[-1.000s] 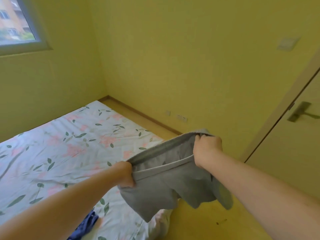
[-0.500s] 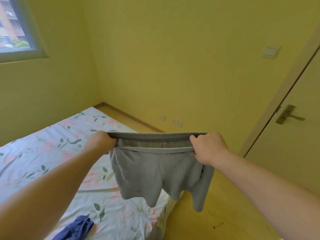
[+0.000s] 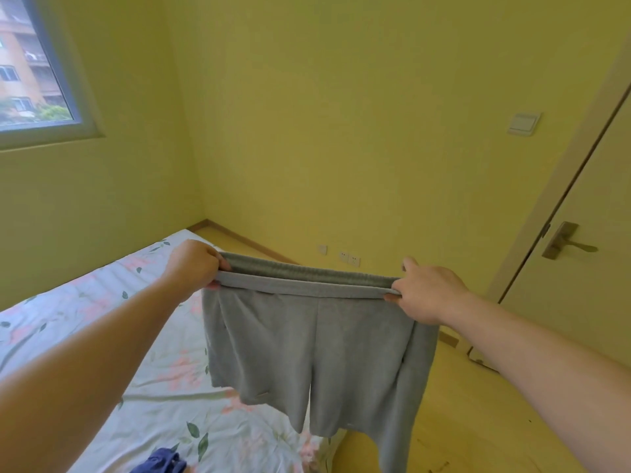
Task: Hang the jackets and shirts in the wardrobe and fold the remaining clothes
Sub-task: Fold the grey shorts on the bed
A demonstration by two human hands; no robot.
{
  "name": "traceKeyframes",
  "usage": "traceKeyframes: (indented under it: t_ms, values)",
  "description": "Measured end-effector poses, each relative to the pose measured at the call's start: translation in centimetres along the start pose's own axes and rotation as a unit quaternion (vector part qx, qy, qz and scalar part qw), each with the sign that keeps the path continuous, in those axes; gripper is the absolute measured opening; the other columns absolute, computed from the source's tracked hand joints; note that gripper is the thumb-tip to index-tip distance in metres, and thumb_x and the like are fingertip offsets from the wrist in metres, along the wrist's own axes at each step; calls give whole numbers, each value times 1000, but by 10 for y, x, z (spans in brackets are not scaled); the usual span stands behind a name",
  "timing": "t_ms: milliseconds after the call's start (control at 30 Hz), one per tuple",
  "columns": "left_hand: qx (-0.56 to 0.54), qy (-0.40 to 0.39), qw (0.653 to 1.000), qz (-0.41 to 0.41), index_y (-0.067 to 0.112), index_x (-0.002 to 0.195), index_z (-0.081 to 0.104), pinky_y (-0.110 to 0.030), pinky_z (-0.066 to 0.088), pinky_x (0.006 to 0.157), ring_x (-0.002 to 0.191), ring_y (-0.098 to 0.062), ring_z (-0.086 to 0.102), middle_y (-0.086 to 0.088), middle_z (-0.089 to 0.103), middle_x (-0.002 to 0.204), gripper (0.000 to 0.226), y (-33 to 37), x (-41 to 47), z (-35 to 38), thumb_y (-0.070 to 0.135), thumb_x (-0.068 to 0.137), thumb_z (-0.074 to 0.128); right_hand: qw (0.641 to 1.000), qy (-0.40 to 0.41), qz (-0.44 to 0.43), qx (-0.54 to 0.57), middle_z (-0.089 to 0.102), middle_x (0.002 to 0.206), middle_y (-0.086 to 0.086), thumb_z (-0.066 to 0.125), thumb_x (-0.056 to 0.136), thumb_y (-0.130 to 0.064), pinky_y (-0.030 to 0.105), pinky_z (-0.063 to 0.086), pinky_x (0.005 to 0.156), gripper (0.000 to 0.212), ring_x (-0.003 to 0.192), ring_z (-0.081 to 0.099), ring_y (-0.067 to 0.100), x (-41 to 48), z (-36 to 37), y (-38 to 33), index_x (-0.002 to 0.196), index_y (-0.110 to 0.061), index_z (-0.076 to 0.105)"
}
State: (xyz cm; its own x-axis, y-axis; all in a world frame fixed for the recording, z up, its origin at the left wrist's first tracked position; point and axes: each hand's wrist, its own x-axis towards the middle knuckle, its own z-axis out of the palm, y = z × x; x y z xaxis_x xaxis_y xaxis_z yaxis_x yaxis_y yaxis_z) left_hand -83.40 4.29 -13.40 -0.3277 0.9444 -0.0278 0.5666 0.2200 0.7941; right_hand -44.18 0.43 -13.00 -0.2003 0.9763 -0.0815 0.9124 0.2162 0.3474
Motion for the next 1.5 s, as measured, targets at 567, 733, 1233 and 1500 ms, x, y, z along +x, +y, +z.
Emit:
traceKeyframes:
  t_ms: [567, 733, 1233, 1500]
  values:
    - [170, -20, 950, 262, 16, 72, 53, -33, 34, 55, 61, -18, 46, -3, 56, 66, 35, 3, -19, -21, 31, 84, 82, 998, 56, -37, -14, 54, 73, -12, 19, 102, -65, 29, 28, 51, 56, 70, 52, 16, -12, -8, 22, 68, -29, 45]
    - [159, -19, 945, 285, 20, 75, 51, -33, 34, 53, 60, -18, 46, -3, 55, 67, 33, 8, -15, -27, 30, 87, 79, 989, 97, -104, -37, 68, 92, -4, 30, 104, -59, 30, 32, 59, 35, 75, 56, 20, -31, -15, 25, 96, -32, 52]
    - [129, -113, 935, 312, 32, 106, 51, -25, 38, 63, 74, -8, 52, 7, 59, 92, 27, 32, -13, 3, 17, 94, 71, 979, -56, -84, 178, 63, 83, -6, 59, 98, -22, 36, 42, 54, 50, 66, 56, 14, -44, -1, 16, 128, -46, 27]
    - [67, -317, 912, 253, 25, 104, 76, -17, 52, 75, 87, -4, 71, 10, 77, 94, 33, 52, -26, 3, -4, 88, 74, 996, -71, -10, 48, 58, 76, -5, 48, 79, -1, 30, 37, 51, 24, 70, 57, 21, -41, -9, 22, 81, -22, 61]
